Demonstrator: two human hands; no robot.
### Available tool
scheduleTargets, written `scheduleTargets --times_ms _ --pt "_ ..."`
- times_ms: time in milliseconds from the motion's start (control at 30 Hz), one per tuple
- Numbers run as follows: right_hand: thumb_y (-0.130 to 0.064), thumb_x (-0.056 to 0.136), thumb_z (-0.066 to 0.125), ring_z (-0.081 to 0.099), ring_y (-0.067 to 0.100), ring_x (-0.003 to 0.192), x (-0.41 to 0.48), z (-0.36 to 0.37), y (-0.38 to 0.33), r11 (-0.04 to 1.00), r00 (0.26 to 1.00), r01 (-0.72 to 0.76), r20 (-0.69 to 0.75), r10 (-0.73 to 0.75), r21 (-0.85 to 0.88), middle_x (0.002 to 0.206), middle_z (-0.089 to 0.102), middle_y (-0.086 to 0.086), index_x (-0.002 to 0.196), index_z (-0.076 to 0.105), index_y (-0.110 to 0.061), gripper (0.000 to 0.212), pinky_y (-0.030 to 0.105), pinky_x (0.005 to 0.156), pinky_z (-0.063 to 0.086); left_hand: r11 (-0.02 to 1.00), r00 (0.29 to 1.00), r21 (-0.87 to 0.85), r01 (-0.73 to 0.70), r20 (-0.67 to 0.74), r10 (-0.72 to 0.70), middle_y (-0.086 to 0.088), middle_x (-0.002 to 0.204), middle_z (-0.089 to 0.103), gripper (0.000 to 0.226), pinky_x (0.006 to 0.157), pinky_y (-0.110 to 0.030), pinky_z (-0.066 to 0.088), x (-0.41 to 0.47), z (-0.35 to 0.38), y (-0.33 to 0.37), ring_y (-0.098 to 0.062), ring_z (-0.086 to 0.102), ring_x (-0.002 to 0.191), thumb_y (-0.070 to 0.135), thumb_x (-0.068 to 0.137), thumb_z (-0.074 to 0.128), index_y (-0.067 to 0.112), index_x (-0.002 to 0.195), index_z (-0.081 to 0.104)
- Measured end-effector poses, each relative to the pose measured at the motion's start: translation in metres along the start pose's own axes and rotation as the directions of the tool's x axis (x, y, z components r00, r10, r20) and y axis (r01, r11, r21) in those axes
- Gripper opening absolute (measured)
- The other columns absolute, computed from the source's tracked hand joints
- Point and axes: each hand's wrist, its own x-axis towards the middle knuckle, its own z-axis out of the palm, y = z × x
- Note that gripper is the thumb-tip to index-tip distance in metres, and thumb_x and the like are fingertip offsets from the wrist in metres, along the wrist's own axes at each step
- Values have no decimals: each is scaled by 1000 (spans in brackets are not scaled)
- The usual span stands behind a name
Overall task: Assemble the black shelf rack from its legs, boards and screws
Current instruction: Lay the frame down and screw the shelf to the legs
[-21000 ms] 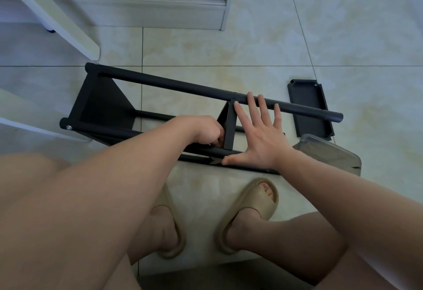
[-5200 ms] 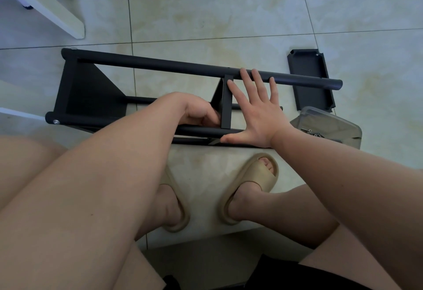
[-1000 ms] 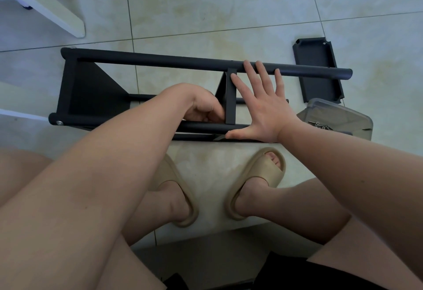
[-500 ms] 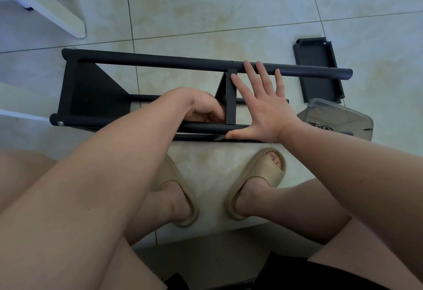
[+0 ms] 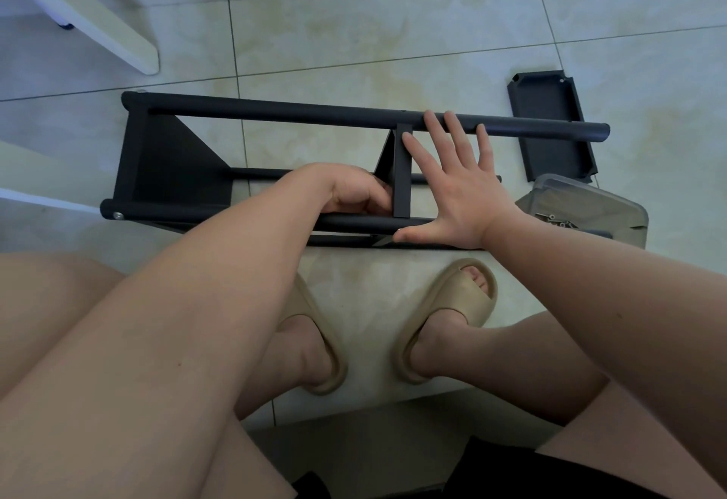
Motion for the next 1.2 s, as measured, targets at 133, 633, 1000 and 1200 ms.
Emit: scheduleTargets --times_ms 133,633,1000,1200 --pt "-103 59 27 -19 33 154 0 0 0 1000 1000 0 1 0 -6 169 -16 10 163 -2 -25 133 61 121 -11 998 1000 -57 -7 -4 7 -12 101 68 17 100 -37 48 1 0 0 -24 62 97 2 91 53 9 95 68" --pt "-104 59 27 -18 32 155 0 2 1 1000 1000 4 -16 -4 -1 169 -15 9 163 0 -25 133 61 121 -11 997 1000 -80 -17 -16 16 -9 94 71 25 101 -38 47 3 -2 -4 -25 63 95 -1 90 54 14 81 73" --pt "-103 59 28 -19 32 154 -1 1 0 1000 1000 0 -9 0 3 169 -16 9 163 -1 -25 133 61 121 -12 1000 1000 7 11 5 -11 -15 104 65 16 97 -39 44 -3 1 0 -27 58 101 3 92 54 10 98 67" --pt "-103 59 30 -19 32 154 -1 0 0 1000 1000 -2 -8 2 4 169 -15 10 163 -1 -25 133 61 121 -12 998 1000 -62 6 10 -5 -10 100 67 16 105 -41 45 1 -1 -1 -24 59 98 3 93 52 10 97 66"
